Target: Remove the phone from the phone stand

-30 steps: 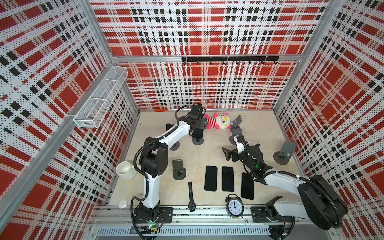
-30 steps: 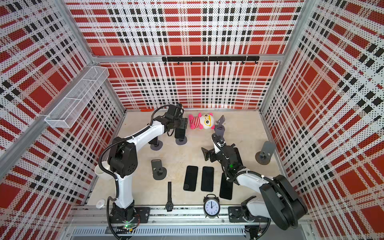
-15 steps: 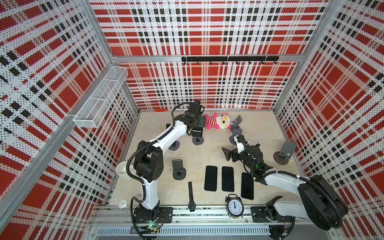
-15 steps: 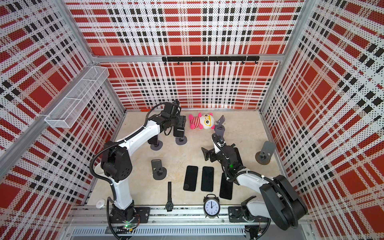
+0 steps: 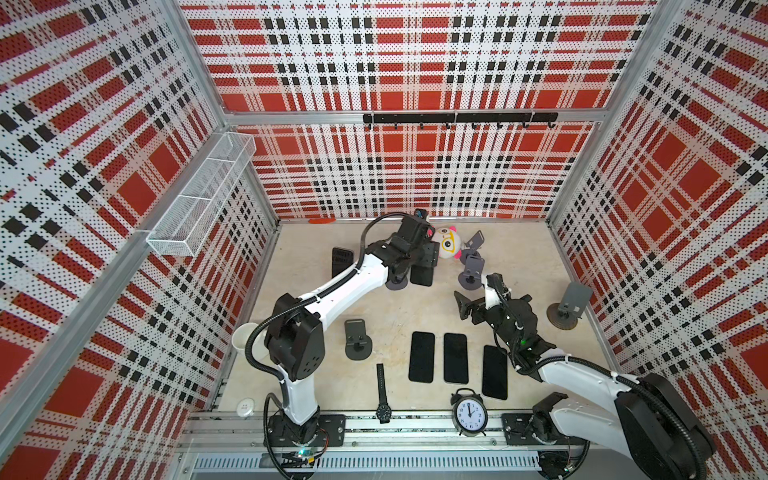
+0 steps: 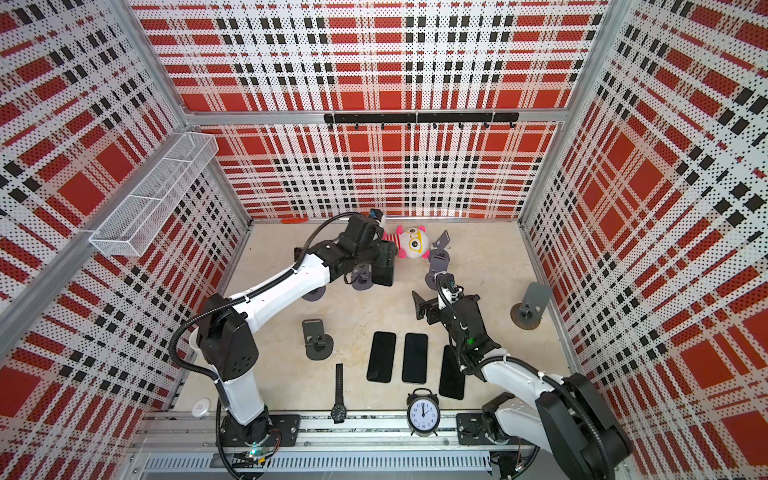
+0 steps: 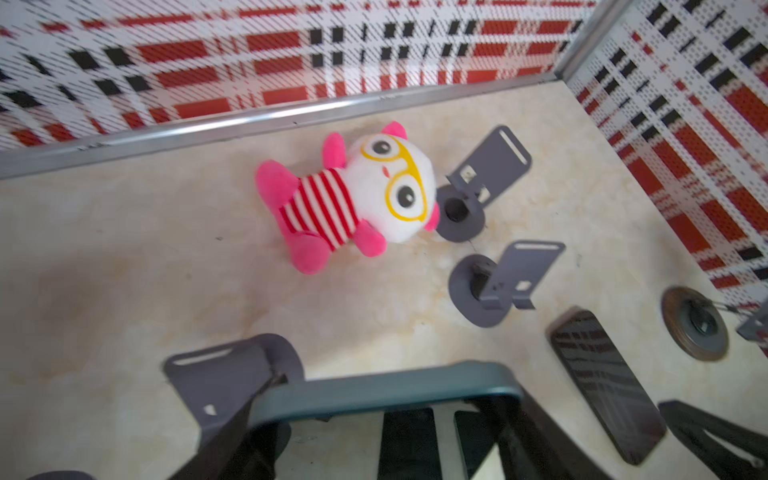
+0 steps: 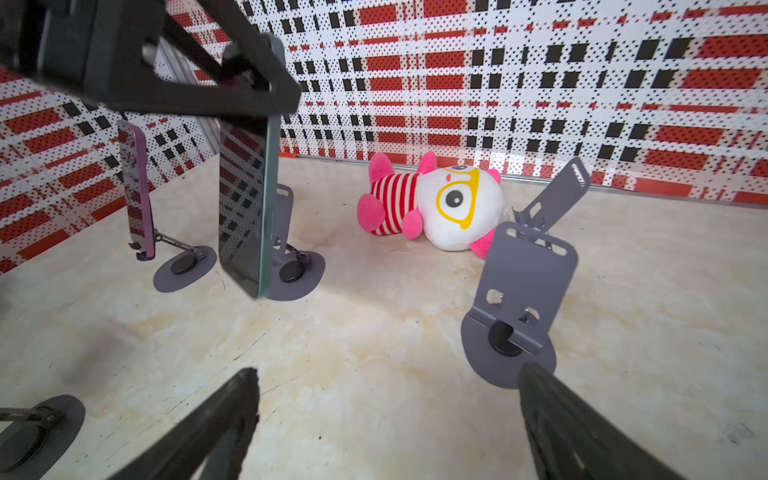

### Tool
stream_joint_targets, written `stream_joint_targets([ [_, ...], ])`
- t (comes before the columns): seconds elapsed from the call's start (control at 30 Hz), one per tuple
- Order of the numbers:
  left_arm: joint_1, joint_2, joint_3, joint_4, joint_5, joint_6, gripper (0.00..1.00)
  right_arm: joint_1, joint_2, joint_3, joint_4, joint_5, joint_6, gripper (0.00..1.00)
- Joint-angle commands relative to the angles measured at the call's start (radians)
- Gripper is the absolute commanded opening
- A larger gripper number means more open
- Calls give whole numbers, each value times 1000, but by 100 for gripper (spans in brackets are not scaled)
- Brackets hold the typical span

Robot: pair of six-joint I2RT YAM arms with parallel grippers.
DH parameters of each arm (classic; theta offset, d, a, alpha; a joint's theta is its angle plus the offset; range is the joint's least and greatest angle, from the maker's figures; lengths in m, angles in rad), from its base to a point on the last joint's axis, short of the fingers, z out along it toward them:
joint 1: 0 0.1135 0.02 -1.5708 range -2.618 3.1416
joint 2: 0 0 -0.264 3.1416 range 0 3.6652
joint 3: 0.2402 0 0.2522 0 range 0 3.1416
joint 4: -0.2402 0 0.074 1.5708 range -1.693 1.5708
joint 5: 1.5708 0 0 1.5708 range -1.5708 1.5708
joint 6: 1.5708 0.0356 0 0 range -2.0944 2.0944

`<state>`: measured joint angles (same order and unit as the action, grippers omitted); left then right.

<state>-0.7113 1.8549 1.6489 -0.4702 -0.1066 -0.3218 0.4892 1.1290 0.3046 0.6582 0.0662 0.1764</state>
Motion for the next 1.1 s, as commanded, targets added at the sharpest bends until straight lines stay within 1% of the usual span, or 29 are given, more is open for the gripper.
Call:
stream_joint_targets([
  [0.0, -50, 52, 6, 70, 68, -42, 62, 8, -38, -31, 65, 78, -2, 100],
  [0.03, -65, 67, 8, 70, 69, -73, 62, 8, -48, -39, 73, 94, -2, 100],
  [0.1, -86, 87, -1, 75, 74, -89, 62, 9, -69, -57, 90, 123, 1, 100],
  [0.17, -96, 97, -33, 109, 110, -126, 60, 8, -88, -85, 137, 126, 0, 100],
  [0.23, -105, 101, -75, 145, 138, -155, 59, 9, -104, -95, 145, 130, 0, 100],
  [0.37, -115, 116, -132, 185, 133, -223, 59, 9, -121, -92, 132, 135, -1, 100],
  [0.43, -117, 127, -150, 205, 126, -279, 57, 8, -117, -94, 133, 135, -1, 100],
  [0.53, -115, 127, -210, 291, 131, -365, 56, 8, -110, -90, 130, 135, 1, 100],
  [0.63, -105, 123, -249, 360, 139, -424, 54, 8, -112, -90, 130, 136, 2, 100],
  [0.67, -103, 123, -256, 376, 140, -435, 53, 8, -112, -92, 130, 158, 2, 100],
  [0.73, -100, 129, -255, 384, 139, -444, 53, 9, -113, -91, 129, 159, 2, 100],
  [0.77, -99, 135, -250, 384, 131, -449, 54, 8, -115, -90, 128, 159, 2, 100],
  [0.87, -102, 160, -224, 331, 65, -462, 54, 8, -117, -91, 127, 164, 2, 100],
  [0.97, -100, 200, -189, 287, 62, -457, 54, 8, -116, -94, 131, 176, 3, 100],
  [1.07, -102, 230, -166, 278, 53, -458, 54, 8, -121, -98, 132, 182, 4, 100],
])
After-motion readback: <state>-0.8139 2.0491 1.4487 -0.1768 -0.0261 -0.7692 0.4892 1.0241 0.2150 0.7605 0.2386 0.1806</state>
